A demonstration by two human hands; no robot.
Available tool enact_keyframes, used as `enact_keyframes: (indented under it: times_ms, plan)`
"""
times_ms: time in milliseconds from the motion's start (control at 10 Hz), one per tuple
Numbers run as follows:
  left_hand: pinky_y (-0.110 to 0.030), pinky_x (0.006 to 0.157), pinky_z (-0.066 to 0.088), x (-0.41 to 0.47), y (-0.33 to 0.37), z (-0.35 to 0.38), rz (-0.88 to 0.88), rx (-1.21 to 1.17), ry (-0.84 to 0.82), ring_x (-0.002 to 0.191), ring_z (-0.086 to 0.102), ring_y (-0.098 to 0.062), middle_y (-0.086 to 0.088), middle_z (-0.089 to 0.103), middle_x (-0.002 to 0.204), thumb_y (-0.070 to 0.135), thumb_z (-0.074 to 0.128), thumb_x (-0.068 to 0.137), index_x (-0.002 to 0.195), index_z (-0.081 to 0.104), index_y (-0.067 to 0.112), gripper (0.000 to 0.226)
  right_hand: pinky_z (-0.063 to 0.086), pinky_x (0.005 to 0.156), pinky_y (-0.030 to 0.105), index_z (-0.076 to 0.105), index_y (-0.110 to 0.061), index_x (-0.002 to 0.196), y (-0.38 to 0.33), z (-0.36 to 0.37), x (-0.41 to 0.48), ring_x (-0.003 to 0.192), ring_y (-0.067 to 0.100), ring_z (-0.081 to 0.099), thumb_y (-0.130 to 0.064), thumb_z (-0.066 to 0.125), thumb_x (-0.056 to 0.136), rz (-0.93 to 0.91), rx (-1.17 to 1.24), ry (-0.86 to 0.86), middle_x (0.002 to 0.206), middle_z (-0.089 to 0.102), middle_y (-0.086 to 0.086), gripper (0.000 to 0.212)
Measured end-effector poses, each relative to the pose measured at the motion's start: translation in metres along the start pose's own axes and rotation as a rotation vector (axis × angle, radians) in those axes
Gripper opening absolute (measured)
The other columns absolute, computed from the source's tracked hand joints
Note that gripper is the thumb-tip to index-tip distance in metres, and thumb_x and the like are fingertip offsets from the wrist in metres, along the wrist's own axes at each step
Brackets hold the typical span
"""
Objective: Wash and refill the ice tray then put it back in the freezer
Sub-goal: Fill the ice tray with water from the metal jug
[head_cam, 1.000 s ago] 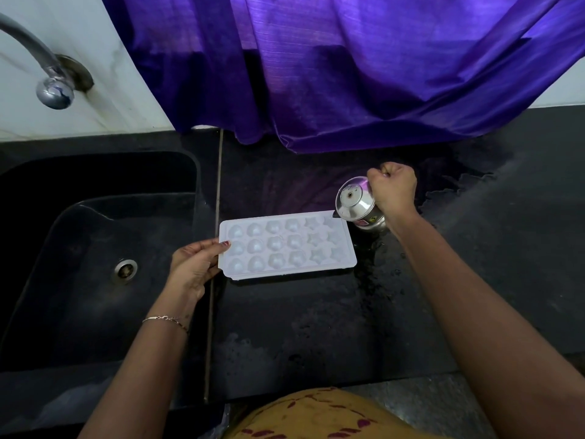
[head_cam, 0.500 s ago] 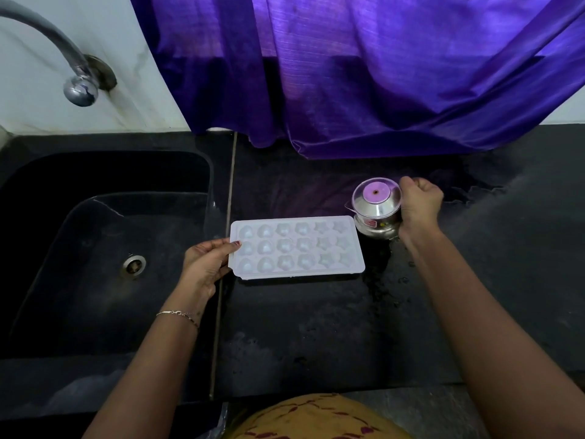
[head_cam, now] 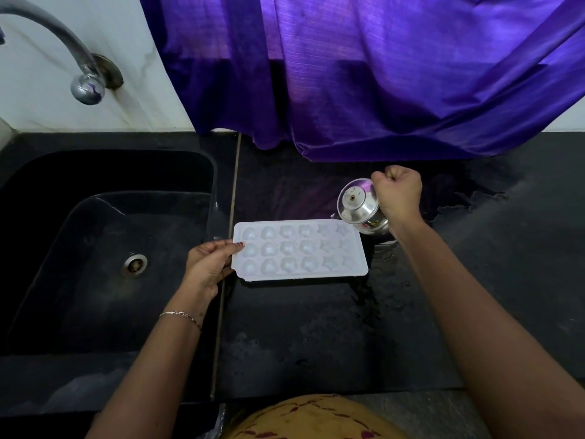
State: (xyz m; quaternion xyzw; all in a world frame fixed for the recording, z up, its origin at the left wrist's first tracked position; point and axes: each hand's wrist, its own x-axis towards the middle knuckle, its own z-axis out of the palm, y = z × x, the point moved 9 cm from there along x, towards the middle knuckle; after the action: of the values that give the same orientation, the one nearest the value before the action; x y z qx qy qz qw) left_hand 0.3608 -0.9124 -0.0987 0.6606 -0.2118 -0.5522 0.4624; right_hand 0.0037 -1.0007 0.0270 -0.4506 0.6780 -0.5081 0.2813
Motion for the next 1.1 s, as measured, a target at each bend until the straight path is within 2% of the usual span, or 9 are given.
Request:
enact_keyframes:
  times_ms: [200, 400, 600, 700, 800, 900, 1100]
  plan:
    - [-0.02, 0.048, 0.052, 0.001, 0.0, 0.0, -0.001, 0.001, 0.002, 0.06, 0.069, -0.013, -0.013, 0.072, 0.086, 0.005, 0.076, 0.075, 0.099, 0.068, -0.001, 0.026, 0.027, 0.048, 0.023, 0.029, -0.02, 0.05, -0.005, 0.001, -0.001, 0.044, 0.006, 0.024, -0.007, 0.057, 0.079, -0.036, -0.078, -0.002, 0.047, 0.027, -0.007, 0.043]
    - [-0.021, 0.05, 0.053, 0.002, -0.002, -0.001, -0.003, 0.0, -0.001, 0.067, 0.069, -0.018, -0.015, 0.072, 0.089, 0.006, 0.077, 0.075, 0.102, 0.068, -0.003, 0.03, 0.027, 0.048, 0.022, 0.029, -0.02, 0.05, -0.006, 0.001, -0.001, 0.043, 0.005, 0.024, -0.006, 0.057, 0.079, -0.034, -0.079, 0.002, 0.047, 0.028, -0.007, 0.044]
    - [-0.02, 0.05, 0.052, 0.002, -0.001, -0.001, -0.003, 0.005, -0.002, 0.066, 0.068, -0.016, -0.014, 0.072, 0.09, 0.006, 0.076, 0.075, 0.101, 0.068, -0.002, 0.028, 0.026, 0.048, 0.023, 0.028, -0.02, 0.05, -0.006, 0.002, 0.0, 0.044, 0.006, 0.021, -0.005, 0.056, 0.078, -0.049, -0.061, -0.008, 0.047, 0.026, -0.007, 0.043]
    - [-0.02, 0.049, 0.052, 0.001, -0.001, -0.001, -0.002, 0.001, -0.003, 0.067, 0.068, -0.016, -0.013, 0.072, 0.087, 0.006, 0.076, 0.075, 0.1, 0.068, -0.001, 0.027, 0.025, 0.048, 0.023, 0.027, -0.02, 0.049, -0.005, 0.001, -0.001, 0.042, 0.005, 0.021, -0.004, 0.056, 0.077, -0.027, -0.031, 0.0, 0.042, 0.024, -0.013, 0.043]
    - [-0.019, 0.049, 0.052, 0.0, 0.0, -0.001, -0.005, -0.002, -0.002, 0.063, 0.069, -0.014, -0.012, 0.072, 0.087, 0.006, 0.076, 0.075, 0.094, 0.069, 0.002, 0.021, 0.03, 0.05, 0.024, 0.029, -0.021, 0.051, -0.001, -0.001, -0.001, 0.044, 0.005, 0.024, -0.004, 0.055, 0.078, 0.046, 0.076, 0.035, 0.045, 0.027, -0.011, 0.041]
    - [-0.019, 0.048, 0.051, 0.001, 0.0, -0.001, -0.004, -0.002, 0.0, 0.061, 0.069, -0.011, -0.011, 0.072, 0.086, 0.006, 0.077, 0.075, 0.091, 0.069, 0.004, 0.018, 0.036, 0.054, 0.029, 0.035, -0.019, 0.053, 0.0, 0.004, -0.001, 0.05, 0.01, 0.031, -0.004, 0.056, 0.079, 0.102, 0.186, 0.023, 0.052, 0.032, -0.002, 0.037]
    - [-0.022, 0.054, 0.053, 0.001, 0.0, -0.001, -0.002, -0.002, -0.002, 0.069, 0.07, -0.017, -0.012, 0.073, 0.088, 0.007, 0.077, 0.074, 0.092, 0.069, 0.004, 0.02, 0.035, 0.056, 0.032, 0.032, -0.02, 0.051, -0.009, 0.023, -0.003, 0.045, 0.008, 0.03, -0.003, 0.056, 0.077, 0.069, 0.191, -0.037, 0.049, 0.029, -0.002, 0.039]
